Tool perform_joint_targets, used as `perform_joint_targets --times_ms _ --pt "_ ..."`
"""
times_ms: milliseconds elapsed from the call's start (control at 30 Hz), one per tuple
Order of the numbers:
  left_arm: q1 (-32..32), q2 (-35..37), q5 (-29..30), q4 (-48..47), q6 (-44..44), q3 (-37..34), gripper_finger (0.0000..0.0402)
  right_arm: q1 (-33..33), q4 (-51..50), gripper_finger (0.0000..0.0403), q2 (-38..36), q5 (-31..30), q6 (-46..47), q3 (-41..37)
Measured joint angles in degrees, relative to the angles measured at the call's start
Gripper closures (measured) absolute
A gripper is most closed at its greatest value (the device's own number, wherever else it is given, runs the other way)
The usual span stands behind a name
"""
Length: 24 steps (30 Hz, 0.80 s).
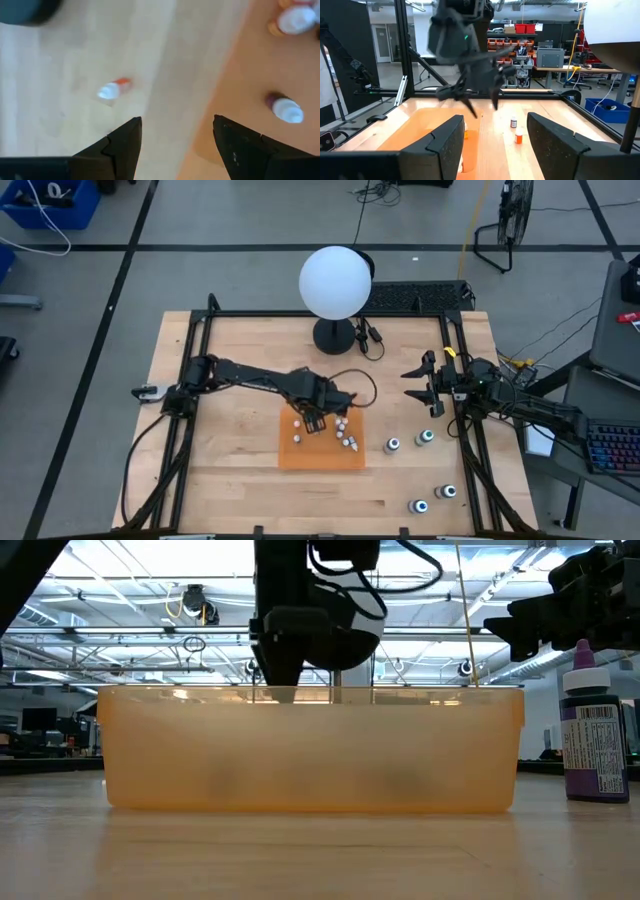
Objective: Pick & Place food coloring
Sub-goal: Put the small purple food coloring bottle into the orange container
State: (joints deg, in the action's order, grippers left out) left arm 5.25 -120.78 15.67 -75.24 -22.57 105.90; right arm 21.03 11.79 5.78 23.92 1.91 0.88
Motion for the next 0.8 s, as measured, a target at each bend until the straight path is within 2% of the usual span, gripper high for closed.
perform_joint_targets --times_ms 200,433,567,800 --pt "-2.22 6.58 1.58 0.45 0.57 -0.69 0.0156 0.00 0.02 0.0195 0.00 -0.01 0.00 -0.01" --pt "-4.31 16.00 8.52 -0.96 -2.61 -2.86 0.0156 0.00 0.07 0.0199 0.00 0.00 0.00 0.01" --pt "-7.02 22.21 8.36 1.11 -6.98 -12.26 0.0156 0.01 0.02 0.0196 0.04 0.00 0.00 -0.02" --pt "-15.02 31.40 -1.54 15.18 -11.26 -34.65 0.0156 0.00 0.02 0.0198 0.09 0.00 0.00 -0.01"
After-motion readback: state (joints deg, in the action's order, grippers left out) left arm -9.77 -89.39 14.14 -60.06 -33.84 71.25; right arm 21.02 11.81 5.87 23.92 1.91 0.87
